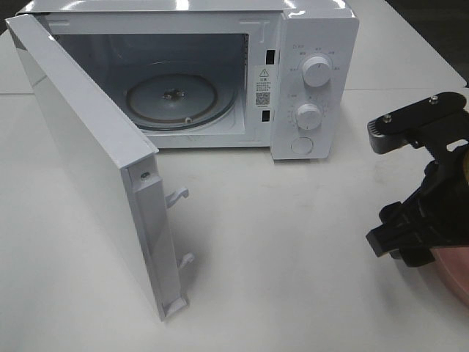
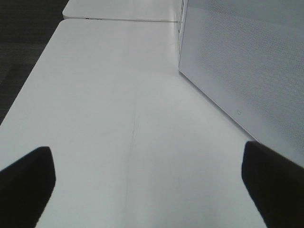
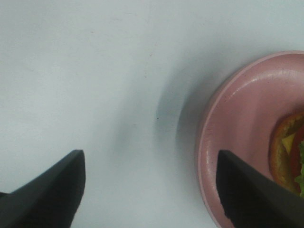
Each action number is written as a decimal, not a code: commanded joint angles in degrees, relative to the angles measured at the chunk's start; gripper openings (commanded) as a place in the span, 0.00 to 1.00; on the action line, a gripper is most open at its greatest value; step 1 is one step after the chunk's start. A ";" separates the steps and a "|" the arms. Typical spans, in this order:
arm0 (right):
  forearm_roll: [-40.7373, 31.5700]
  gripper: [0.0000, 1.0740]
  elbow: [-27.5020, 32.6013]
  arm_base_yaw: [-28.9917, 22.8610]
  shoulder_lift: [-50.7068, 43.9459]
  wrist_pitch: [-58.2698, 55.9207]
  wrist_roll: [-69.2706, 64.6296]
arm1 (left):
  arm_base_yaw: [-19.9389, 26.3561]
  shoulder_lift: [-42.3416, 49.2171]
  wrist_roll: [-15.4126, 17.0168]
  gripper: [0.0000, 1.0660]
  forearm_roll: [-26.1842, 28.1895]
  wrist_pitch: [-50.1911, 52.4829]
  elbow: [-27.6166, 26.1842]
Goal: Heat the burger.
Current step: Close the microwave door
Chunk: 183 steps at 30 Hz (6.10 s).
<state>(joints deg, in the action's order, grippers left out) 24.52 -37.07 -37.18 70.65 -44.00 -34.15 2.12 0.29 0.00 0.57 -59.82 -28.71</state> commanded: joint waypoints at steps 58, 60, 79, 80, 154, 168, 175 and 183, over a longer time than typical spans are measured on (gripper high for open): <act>-17.25 0.71 2.64 20.34 -61.94 -21.66 28.30 | 0.17 1.26 0.00 0.94 0.17 0.57 0.11; -17.25 0.71 4.35 22.00 -63.43 -21.37 28.30 | 0.17 1.26 0.00 0.94 0.17 0.57 0.11; -21.60 0.71 7.68 30.19 -72.48 -15.41 29.28 | 0.17 1.26 0.00 0.94 0.11 0.57 0.11; -21.60 0.71 7.68 30.19 -72.48 -15.41 29.28 | 0.17 1.26 0.00 0.94 0.11 0.57 0.11; -21.60 0.70 7.68 30.19 -72.48 -15.41 29.39 | 0.17 -12.26 0.00 0.64 -0.57 4.35 -1.43; -21.60 0.70 7.68 30.19 -72.48 -15.41 29.39 | 0.17 -26.30 0.00 0.00 2.23 20.80 -0.86; -21.60 0.70 7.68 30.19 -72.48 -15.41 29.39 | 0.17 -31.63 -0.46 0.00 3.04 32.31 2.64; -21.60 0.70 7.68 30.19 -72.48 -15.41 29.39 | 0.17 -38.22 -0.40 0.00 3.04 58.50 12.03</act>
<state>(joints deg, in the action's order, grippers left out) 2.81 -29.56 -7.28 -0.34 -59.93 -5.61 2.12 -37.93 0.00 3.27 -4.98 -17.07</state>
